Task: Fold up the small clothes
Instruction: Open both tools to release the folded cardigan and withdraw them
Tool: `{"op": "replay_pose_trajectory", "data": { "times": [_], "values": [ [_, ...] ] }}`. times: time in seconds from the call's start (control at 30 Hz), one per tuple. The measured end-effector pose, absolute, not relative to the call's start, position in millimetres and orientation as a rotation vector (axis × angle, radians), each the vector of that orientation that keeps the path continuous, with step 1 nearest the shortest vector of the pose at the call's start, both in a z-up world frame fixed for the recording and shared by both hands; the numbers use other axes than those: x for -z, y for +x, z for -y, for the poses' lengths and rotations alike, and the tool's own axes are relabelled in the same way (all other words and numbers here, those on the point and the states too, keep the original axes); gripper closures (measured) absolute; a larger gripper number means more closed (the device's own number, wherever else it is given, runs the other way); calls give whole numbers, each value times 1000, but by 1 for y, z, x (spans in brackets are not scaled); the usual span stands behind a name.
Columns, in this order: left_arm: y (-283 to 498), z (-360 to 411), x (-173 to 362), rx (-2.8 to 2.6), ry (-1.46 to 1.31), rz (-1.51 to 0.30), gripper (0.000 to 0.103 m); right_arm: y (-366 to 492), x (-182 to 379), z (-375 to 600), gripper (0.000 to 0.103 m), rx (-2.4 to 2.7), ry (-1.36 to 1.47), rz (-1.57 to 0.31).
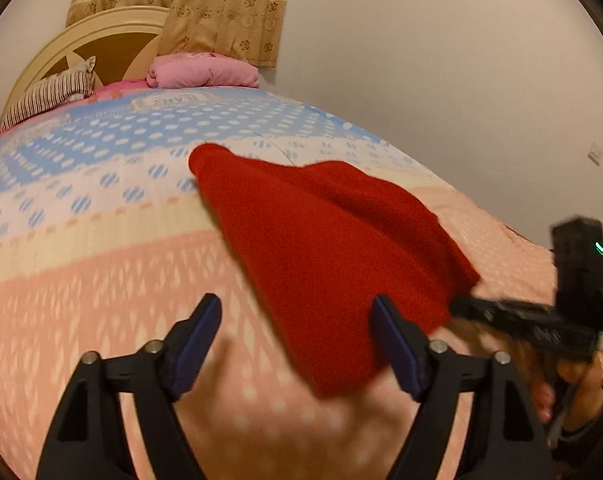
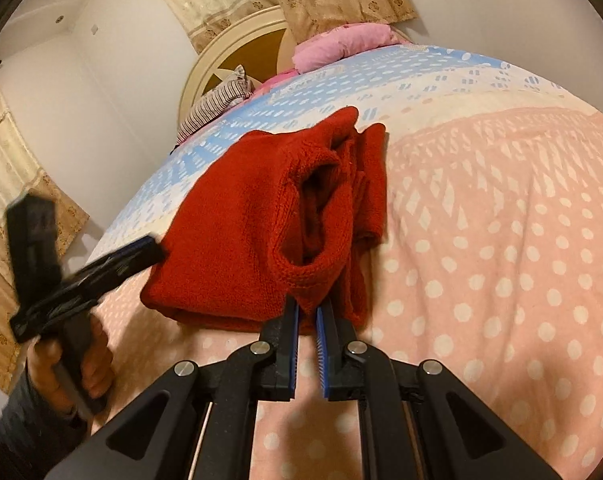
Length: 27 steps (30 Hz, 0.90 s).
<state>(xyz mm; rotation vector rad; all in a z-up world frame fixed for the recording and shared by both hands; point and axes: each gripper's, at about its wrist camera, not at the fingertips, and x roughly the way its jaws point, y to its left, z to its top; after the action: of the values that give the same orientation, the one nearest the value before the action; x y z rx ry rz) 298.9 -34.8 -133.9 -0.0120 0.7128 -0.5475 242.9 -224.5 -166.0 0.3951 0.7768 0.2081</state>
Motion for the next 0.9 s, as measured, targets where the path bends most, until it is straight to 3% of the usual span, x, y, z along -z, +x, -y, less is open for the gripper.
{"op": "replay_pose_trajectory", "data": {
  "times": [0.13, 0.4, 0.53, 0.9],
  "values": [
    [276, 38, 141, 557, 36, -735, 11, 245, 167, 223, 95, -200, 383, -788],
    [301, 63, 162, 414, 145, -836, 11, 247, 168, 222, 95, -197, 384, -796],
    [310, 35, 168, 282, 31, -897, 0, 248, 168, 222, 95, -197, 385, -798],
    [289, -4, 171, 177, -18, -913, 1, 248, 169, 225, 95, -185, 397, -807]
  ]
}}
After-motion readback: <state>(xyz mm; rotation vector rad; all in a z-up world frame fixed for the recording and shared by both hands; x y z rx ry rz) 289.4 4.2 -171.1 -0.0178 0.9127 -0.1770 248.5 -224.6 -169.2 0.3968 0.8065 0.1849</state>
